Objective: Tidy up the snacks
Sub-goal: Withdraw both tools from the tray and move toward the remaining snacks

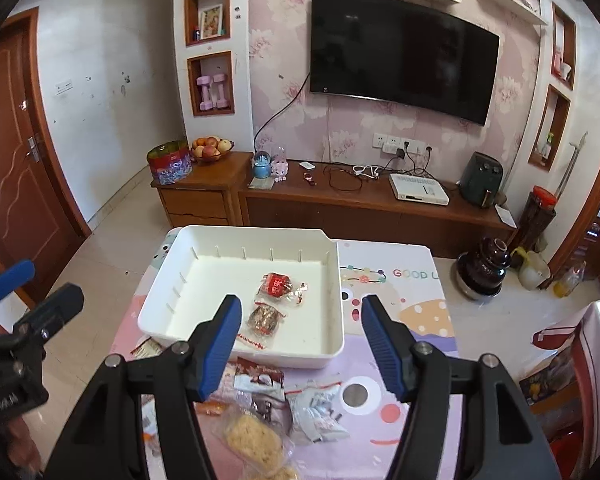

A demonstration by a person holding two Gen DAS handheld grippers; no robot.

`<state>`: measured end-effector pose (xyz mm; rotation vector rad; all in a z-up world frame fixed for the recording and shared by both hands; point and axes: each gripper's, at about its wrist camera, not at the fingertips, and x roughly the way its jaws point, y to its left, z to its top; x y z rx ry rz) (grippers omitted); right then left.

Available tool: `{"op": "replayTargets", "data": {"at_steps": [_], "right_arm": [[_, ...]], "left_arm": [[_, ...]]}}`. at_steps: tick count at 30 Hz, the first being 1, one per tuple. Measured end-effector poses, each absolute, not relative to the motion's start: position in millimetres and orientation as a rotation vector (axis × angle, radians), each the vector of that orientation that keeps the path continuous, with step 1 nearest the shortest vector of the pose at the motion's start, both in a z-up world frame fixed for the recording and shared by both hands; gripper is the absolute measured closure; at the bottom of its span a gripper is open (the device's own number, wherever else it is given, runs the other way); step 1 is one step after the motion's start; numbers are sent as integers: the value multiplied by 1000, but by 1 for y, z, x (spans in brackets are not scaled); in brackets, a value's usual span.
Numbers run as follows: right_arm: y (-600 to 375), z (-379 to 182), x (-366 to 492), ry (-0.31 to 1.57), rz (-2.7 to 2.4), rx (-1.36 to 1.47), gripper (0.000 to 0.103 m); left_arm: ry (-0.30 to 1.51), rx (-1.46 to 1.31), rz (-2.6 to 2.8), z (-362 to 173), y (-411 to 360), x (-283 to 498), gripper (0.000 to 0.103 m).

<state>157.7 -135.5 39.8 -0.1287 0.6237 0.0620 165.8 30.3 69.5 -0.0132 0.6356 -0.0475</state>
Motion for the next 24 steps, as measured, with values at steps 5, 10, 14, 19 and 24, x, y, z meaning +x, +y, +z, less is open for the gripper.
{"op": "replayTargets", "data": {"at_steps": [5,10,14,19,24], "right_arm": [[-140,49,115,581,110,-137,27],[-142,39,81,569,126,-135,26],[-143,16,67,606,123,-130,26],[-153,-22,47,678,132,-81,26],[-159,-59,37,732,104,-69,26]], "left_arm": [[621,38,-64,77,30,135,1],[598,36,-80,74,33,101,1],[586,10,-81,64,38,79,1],[601,-11,-92,42,45,59,1],[663,-9,-103,9,47,54,1]]}}
